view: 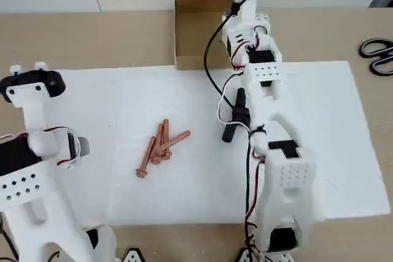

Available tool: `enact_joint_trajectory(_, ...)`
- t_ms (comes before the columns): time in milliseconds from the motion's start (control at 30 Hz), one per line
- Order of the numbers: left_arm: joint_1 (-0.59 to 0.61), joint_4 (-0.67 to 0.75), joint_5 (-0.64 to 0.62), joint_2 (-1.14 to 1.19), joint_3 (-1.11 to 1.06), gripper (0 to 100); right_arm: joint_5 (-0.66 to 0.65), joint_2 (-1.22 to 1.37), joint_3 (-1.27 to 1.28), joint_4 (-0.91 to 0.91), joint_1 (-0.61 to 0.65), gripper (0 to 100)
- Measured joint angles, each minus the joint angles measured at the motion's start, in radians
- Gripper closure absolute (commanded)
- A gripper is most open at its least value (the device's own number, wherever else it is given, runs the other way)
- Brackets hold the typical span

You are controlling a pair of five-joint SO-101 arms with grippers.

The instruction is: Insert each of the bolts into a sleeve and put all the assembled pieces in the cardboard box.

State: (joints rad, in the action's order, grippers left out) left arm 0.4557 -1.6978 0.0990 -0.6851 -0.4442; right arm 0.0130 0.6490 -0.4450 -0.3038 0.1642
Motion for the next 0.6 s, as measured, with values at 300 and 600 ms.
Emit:
enact_joint_trajectory(300, 0.0, 0.0, -0.003, 0.0, -0.017, 80, -0.003, 0.264, -0.227, 0.002, 0.043, 99.4)
enact_joint_trajectory(600, 0.0, 0.0, 0.002, 0.0, -0.017, 80, -0.064, 0.318, -0.264, 0.002, 0.044, 92.9)
